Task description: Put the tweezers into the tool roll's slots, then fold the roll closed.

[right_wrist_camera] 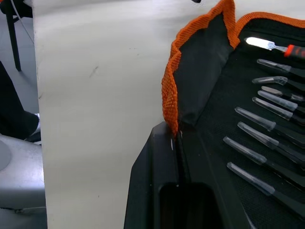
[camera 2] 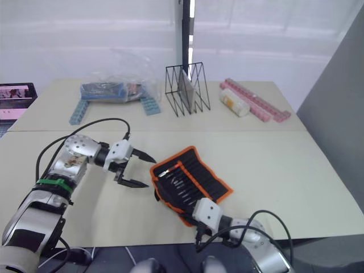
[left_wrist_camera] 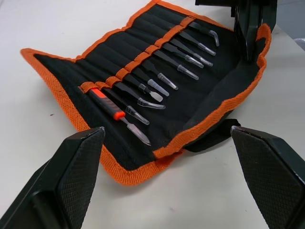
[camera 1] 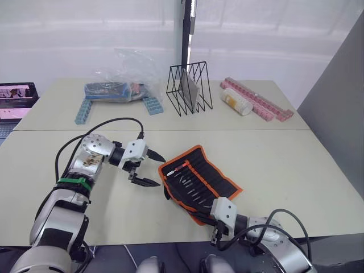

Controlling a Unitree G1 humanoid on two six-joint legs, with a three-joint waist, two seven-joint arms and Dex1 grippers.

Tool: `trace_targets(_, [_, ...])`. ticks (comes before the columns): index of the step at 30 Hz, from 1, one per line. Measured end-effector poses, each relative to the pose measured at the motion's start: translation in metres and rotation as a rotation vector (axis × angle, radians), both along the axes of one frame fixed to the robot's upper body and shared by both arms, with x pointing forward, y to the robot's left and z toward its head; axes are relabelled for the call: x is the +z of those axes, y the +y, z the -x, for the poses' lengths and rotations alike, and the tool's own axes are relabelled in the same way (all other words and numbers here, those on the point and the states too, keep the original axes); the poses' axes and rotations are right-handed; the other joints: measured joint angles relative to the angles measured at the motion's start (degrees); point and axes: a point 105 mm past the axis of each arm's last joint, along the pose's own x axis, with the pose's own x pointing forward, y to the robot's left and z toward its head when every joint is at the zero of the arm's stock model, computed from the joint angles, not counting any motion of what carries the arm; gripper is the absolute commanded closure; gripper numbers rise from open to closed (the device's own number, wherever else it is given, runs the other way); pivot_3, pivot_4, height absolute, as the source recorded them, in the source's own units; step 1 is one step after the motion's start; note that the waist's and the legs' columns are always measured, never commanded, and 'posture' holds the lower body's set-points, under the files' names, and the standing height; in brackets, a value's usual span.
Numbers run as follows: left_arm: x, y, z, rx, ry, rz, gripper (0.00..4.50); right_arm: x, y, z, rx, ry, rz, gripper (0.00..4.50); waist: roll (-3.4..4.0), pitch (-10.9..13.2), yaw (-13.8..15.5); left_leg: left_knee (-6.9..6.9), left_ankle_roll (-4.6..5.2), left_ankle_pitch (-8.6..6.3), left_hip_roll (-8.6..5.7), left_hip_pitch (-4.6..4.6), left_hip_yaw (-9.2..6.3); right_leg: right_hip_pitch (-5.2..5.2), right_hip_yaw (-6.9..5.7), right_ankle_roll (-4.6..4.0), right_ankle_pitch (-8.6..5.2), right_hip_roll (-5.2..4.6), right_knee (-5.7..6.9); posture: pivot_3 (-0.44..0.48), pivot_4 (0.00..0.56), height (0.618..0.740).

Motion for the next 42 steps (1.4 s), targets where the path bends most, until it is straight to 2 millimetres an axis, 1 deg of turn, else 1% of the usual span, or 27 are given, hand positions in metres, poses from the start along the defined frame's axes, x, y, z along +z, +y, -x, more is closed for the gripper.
trace_targets(2, [-0.007,-0.009,-0.001,-0.034,0.003,-0.018,0.0,0.002,-0.003,0.0,-0.016,-0.008,0.004,4.48,-0.01,0.0,0.2,0.03,0.02,-0.01,-0.02,-0.02,0.0,0.01,0.02,0.05,0.03,-0.01,-0.01,0.0,0.15,0.737])
trace_targets(5, [-0.016,-0.015,-0.001,-0.058,0.012,-0.035,0.0,0.002,-0.004,0.003,-0.031,-0.008,0.0,4.48,-0.02,0.0,0.2,0.04,0.03,-0.02,-0.01,-0.04,0.0,0.0,0.03,0.05,0.03,0.01,-0.01,0.0,0.15,0.737])
trace_targets(9, [-0.017,-0.018,-0.002,-0.076,-0.001,-0.043,1.09,0.001,-0.005,0.004,-0.051,-0.005,0.008,4.5,-0.04,0.0,0.2,0.04,0.03,-0.01,0.0,-0.04,-0.01,-0.01,0.03,0.05,0.03,0.01,-0.01,0.0,0.15,0.737])
trace_targets(19, [-0.022,-0.019,0.004,-0.109,0.02,-0.055,4.45,0.0,-0.006,0.003,-0.074,-0.009,0.018,4.5,-0.04,0.0,0.1,0.07,0.03,-0.02,0.03,-0.04,-0.04,0.02,0.04,0.05,0.03,0.01,0.0,0.0,0.15,0.737])
trace_targets(24, [-0.025,-0.013,0.012,-0.134,0.025,-0.069,4.48,-0.001,-0.008,0.001,-0.091,-0.004,0.027,4.5,-0.04,0.0,0.1,0.07,0.03,-0.02,0.07,-0.02,-0.04,0.02,0.06,0.05,0.03,0.01,0.01,0.0,0.15,0.737])
trace_targets(29, [-0.031,0.002,0.025,-0.132,0.044,-0.077,4.48,0.003,-0.008,-0.006,-0.123,-0.032,0.023,4.5,-0.03,0.0,-0.1,0.06,0.03,-0.02,0.14,-0.02,-0.04,-0.02,0.09,0.05,0.03,0.07,0.04,0.0,0.15,0.737])
trace_targets(32, [-0.034,0.014,0.041,-0.127,0.085,-0.064,4.48,0.006,-0.006,-0.008,-0.122,-0.048,0.017,4.5,-0.02,0.0,-0.3,0.06,0.03,-0.02,0.19,-0.01,-0.05,-0.03,0.13,0.05,0.03,0.07,0.07,0.0,0.15,0.737])
trace_targets(34, [-0.036,0.018,0.05,-0.123,0.11,-0.055,4.48,0.007,-0.004,-0.009,-0.118,-0.052,0.014,4.5,-0.01,0.0,-0.3,0.06,0.03,-0.02,0.2,-0.01,-0.05,-0.03,0.12,0.05,0.03,0.05,0.08,0.0,0.15,0.737])
trace_targets(37, [-0.034,0.025,0.07,-0.089,0.168,-0.014,4.48,0.011,0.0,-0.01,-0.1,-0.063,0.005,4.5,0.0,0.0,-0.4,0.06,0.03,-0.02,0.21,0.0,-0.05,-0.02,0.12,0.05,0.03,0.03,0.1,0.0,0.15,0.737])
trace_targets(42, [-0.032,0.032,0.098,0.075,0.251,0.035,4.48,0.016,0.008,-0.011,-0.052,-0.064,0.001,4.5,0.04,0.1,-0.4,0.04,0.02,-0.02,0.22,0.03,-0.05,-0.01,0.12,0.05,0.03,-0.05,0.1,0.0,0.15,0.737])
